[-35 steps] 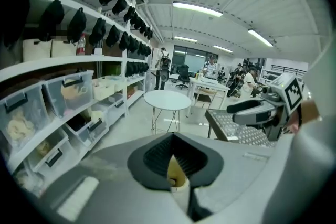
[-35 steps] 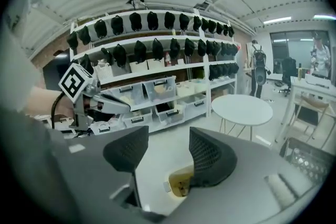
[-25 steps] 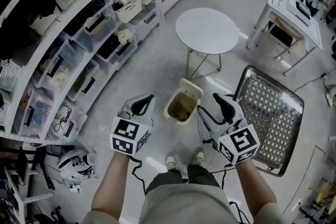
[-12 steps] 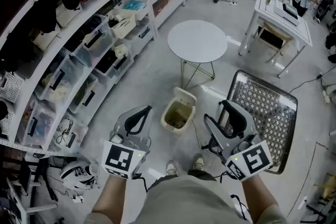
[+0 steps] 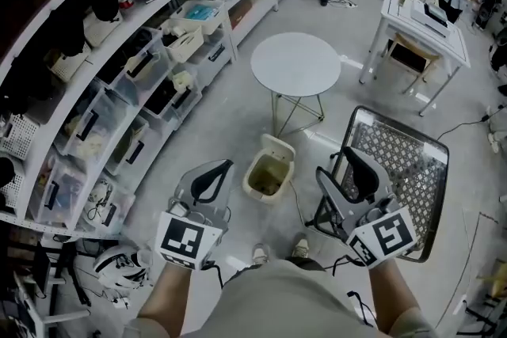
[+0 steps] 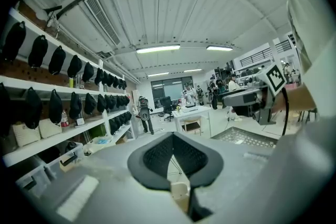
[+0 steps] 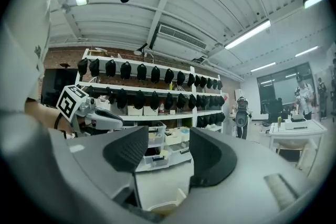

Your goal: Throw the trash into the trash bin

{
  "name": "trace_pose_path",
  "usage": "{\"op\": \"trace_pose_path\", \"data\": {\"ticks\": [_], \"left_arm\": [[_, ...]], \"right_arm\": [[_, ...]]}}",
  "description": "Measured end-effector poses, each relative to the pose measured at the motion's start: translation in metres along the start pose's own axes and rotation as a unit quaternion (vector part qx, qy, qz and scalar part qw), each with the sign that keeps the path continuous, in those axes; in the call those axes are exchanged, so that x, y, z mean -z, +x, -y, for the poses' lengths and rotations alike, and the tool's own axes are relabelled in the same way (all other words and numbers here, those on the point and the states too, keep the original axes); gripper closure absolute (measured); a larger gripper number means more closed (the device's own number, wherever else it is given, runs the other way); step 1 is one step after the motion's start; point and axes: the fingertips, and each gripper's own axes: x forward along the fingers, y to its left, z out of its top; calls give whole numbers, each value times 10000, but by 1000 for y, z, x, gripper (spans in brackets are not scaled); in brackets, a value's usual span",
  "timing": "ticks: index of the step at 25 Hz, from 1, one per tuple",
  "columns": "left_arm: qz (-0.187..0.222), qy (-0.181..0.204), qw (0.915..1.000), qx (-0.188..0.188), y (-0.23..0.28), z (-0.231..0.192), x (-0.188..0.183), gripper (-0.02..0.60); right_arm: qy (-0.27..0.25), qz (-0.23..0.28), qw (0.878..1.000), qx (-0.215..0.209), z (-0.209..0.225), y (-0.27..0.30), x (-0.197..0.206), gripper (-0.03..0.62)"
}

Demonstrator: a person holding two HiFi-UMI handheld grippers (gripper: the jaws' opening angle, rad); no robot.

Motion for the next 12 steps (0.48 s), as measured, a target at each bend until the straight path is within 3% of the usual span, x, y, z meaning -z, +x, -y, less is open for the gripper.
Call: {"op": "trace_pose_path", "data": {"ticks": [6, 12], "left_arm": [[84, 7, 9997, 215, 25, 16, -14, 580], [-21, 188, 9961, 863, 73, 62, -4, 580]], "right_arm": [[282, -600, 9978, -2, 36, -5, 30, 345], [360, -1284, 9903, 397, 88, -38, 81, 332]]}}
